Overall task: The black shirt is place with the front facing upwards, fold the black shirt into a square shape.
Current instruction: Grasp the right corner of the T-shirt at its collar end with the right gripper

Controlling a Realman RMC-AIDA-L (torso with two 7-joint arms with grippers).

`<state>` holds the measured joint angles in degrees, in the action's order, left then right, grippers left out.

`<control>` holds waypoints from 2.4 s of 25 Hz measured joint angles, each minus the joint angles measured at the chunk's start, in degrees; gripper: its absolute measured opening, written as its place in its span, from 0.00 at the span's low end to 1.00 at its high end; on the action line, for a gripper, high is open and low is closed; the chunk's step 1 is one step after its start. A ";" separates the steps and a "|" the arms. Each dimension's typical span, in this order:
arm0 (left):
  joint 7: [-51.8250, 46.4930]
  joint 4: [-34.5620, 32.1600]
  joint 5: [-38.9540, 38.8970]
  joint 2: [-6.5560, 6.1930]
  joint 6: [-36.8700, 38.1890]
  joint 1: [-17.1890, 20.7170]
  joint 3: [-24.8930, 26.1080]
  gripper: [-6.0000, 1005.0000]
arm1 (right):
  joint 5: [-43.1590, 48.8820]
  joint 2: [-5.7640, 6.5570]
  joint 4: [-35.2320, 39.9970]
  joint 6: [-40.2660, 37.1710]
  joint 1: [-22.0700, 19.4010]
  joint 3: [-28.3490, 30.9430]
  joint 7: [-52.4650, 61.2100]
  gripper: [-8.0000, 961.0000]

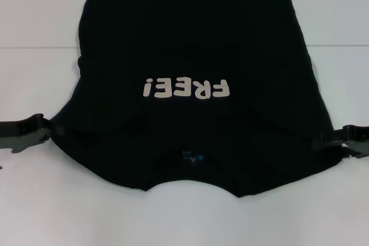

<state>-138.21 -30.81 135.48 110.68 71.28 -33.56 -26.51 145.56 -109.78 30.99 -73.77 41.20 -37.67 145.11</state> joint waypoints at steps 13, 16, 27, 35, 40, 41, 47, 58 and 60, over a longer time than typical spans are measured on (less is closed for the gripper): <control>0.12 -0.04 -0.25 0.06 0.26 0.07 -0.04 0.03 | -0.02 -0.58 -0.70 0.56 0.71 0.00 -0.56 0.87; 0.14 -0.04 -0.47 0.06 0.49 0.07 -0.04 0.03 | -0.07 -0.56 -0.72 0.39 0.61 0.22 -0.67 0.87; 0.14 -0.04 -0.82 0.20 0.64 0.19 -0.03 0.03 | -0.16 -0.04 -0.72 -0.16 -0.18 0.34 -0.67 0.87; 0.14 -0.04 -0.84 0.23 0.61 0.25 0.05 0.03 | -0.17 -0.51 -1.31 -0.03 0.83 0.36 -0.83 0.86; 0.14 -0.04 -0.92 0.23 0.61 0.25 0.06 0.03 | -2.51 -0.43 -1.34 -0.97 1.06 0.32 -1.33 0.84; 0.14 -0.04 -0.93 0.23 0.61 0.25 0.05 0.03 | -2.80 -0.35 -1.35 -1.13 1.07 0.32 -1.37 0.83; 0.14 -0.04 -1.04 0.23 0.66 0.25 0.05 0.03 | -3.00 -0.26 -1.48 -0.85 1.07 0.10 -1.39 0.81; 0.17 -0.04 -1.11 0.23 0.71 0.25 0.05 0.03 | -3.14 -0.81 -2.45 0.31 1.69 0.07 -1.59 0.76; 0.18 -0.04 -1.11 0.23 0.71 0.25 0.05 0.03 | -3.15 -0.81 -2.66 0.58 1.77 0.06 -1.59 0.75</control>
<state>-138.03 -30.85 134.37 110.91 71.99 -33.31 -26.45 142.40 -110.58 28.33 -73.19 42.98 -37.61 143.52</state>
